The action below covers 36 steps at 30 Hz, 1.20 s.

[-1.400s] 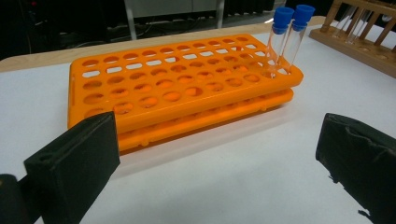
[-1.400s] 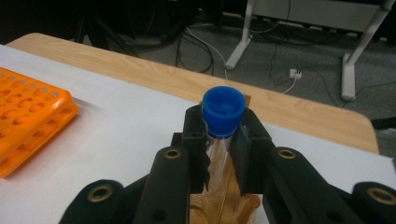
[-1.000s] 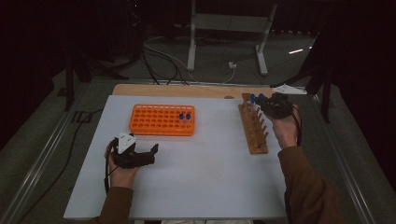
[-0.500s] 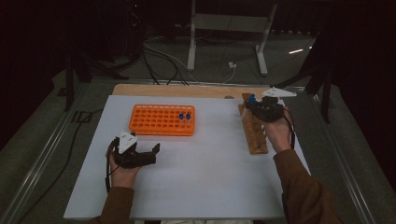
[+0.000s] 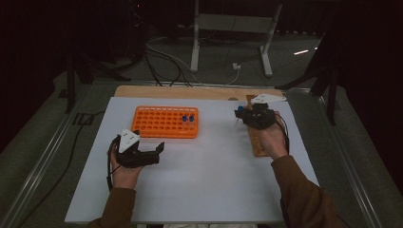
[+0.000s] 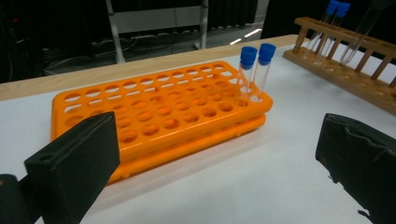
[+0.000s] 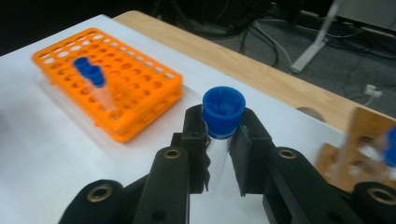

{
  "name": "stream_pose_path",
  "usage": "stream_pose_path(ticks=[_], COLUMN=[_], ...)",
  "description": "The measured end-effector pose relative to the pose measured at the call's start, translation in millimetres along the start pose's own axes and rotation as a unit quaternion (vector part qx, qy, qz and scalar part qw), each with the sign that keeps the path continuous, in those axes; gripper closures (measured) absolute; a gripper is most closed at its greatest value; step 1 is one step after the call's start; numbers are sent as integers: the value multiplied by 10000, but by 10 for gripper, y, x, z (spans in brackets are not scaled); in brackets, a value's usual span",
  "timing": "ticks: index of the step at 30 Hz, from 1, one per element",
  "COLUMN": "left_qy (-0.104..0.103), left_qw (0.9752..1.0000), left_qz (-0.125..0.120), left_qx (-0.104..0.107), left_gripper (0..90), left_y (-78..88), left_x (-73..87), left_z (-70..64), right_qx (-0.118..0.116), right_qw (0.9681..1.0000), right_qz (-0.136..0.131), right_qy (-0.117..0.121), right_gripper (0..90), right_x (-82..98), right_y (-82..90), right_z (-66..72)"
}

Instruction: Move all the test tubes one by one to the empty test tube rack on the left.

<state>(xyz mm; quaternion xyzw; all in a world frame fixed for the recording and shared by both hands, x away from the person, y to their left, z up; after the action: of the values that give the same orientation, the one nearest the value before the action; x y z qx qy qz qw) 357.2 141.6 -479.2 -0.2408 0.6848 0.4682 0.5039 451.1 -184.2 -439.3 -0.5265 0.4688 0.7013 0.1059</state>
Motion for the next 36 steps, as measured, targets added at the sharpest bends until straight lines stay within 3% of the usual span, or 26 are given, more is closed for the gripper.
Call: stream_pose_path(ticks=[12,22,31,36], left_qy=[-217,-225,-374,-421], left_qw=[9994,9984,9981,9974], left_qz=[41,69,115,130], left_qx=[270,521,479,573], left_gripper=[19,49,93,180], left_y=[-219,-419,-588,-650], left_x=[-157,-218,-234,-221], left_z=[-280,-549,-720,-802], right_qx=[-555,-904,-1176,-1331], right_qw=[9982,9952,9916,9898], right_qz=[63,108,187,130], right_qy=[239,346,496,487], right_gripper=[766,766,766,765], right_x=[-65,-102,-111,-138], right_y=[-156,-247,-341,-363], right_z=[471,788,1073,1185])
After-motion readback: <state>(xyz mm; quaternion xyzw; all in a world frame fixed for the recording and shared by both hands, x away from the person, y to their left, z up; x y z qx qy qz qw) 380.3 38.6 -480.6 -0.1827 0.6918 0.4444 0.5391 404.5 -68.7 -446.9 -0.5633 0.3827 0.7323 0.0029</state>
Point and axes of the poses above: each handheld gripper's, and its own axes: y roughly backward along the jaws, x roughly out of its underside, z roughly to its left, the point moved 7 cm from there along -y, roughly forward along the jaws, and after that the axes turned 1 degree about y, right-handed, at the moved point
